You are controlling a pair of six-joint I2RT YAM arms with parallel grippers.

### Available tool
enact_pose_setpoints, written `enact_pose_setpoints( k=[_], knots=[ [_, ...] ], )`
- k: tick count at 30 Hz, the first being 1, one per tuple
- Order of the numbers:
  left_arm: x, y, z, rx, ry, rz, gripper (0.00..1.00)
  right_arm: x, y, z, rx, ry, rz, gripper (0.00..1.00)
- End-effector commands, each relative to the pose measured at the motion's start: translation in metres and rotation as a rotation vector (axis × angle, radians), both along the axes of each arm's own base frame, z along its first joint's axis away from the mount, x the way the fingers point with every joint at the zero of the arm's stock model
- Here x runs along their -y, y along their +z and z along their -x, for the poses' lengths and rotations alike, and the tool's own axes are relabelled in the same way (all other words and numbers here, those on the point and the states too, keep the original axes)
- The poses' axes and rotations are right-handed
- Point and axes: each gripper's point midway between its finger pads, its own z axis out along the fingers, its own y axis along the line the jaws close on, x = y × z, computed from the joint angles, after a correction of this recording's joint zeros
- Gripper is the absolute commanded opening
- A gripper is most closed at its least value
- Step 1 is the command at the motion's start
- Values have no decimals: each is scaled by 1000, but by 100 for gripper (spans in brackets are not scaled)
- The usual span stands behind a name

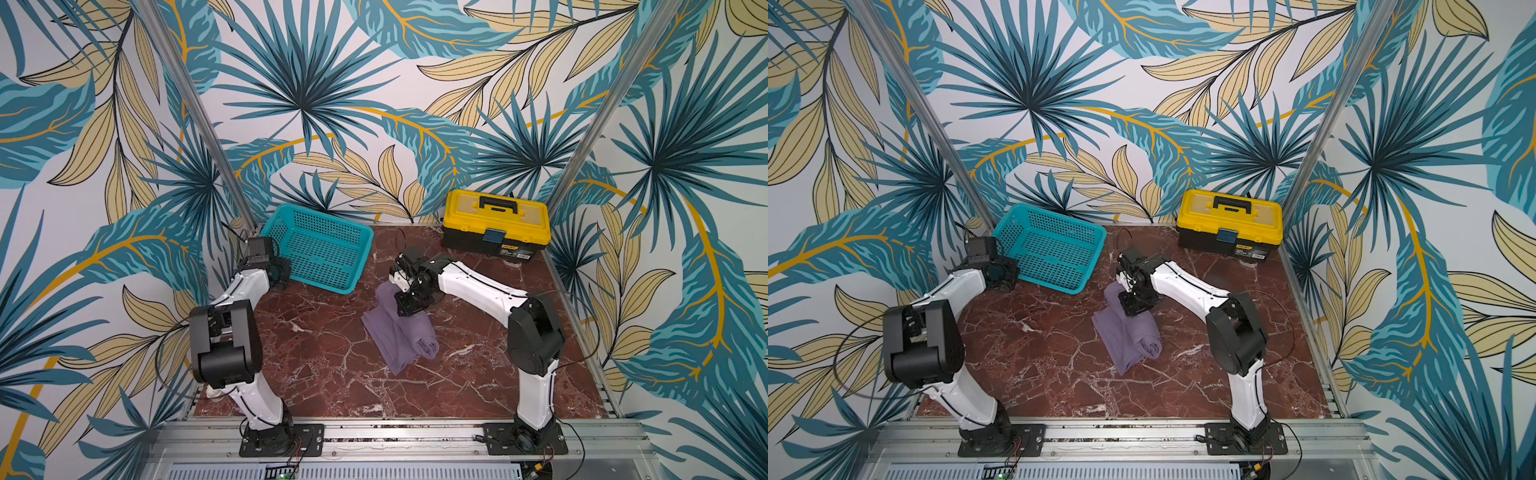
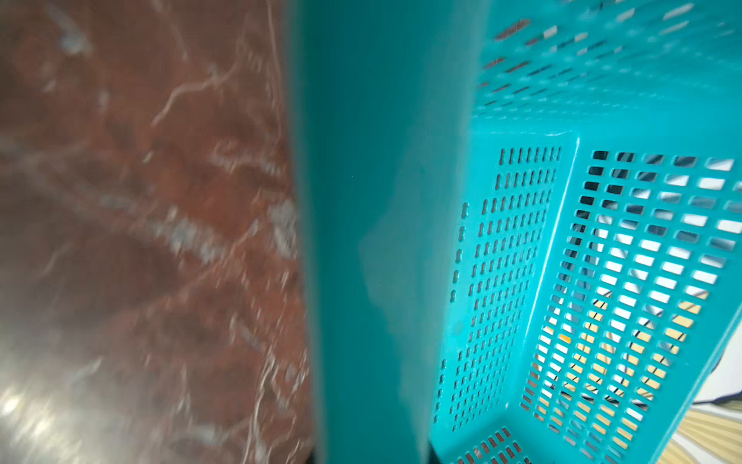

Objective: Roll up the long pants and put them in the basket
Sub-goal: Move the bin to the center of the board, then place the long pant in the bin.

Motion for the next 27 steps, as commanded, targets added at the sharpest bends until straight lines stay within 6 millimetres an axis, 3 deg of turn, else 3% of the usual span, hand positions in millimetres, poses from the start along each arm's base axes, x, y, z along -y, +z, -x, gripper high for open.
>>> enact_pose_setpoints(
  k=[1, 5, 8, 10, 12, 17, 19, 21, 24, 27],
  knots=[
    [14, -3, 36, -44, 79, -71, 0, -32, 103, 26, 51, 90, -312, 0],
    [37, -21, 61, -50, 116, -92, 0, -62, 192, 45, 34, 162, -575, 0],
    [52, -29, 67, -35, 113, -89, 0, -86, 248, 41, 22, 185, -744, 0],
    [58, -34, 70, -27, 121, -80, 0, -103, 272, 31, 3, 179, -852, 0],
    [65, -36, 67, -9, 124, -52, 0, -117, 281, 6, 14, 119, -924, 0],
    [78, -43, 78, 41, 174, 26, 0, -132, 221, -102, 55, -214, -934, 0],
    [78, -47, 83, 51, 198, 51, 0, -134, 193, -134, 63, -295, -924, 0],
    [78, -49, 86, 56, 214, 68, 0, -125, 153, -162, 82, -383, -834, 0],
    [81, -50, 89, 68, 240, 99, 0, -112, 93, -181, 59, -453, -671, 0],
    [87, -47, 88, 94, 274, 135, 0, -94, 51, -172, 63, -455, -449, 0]
  ],
)
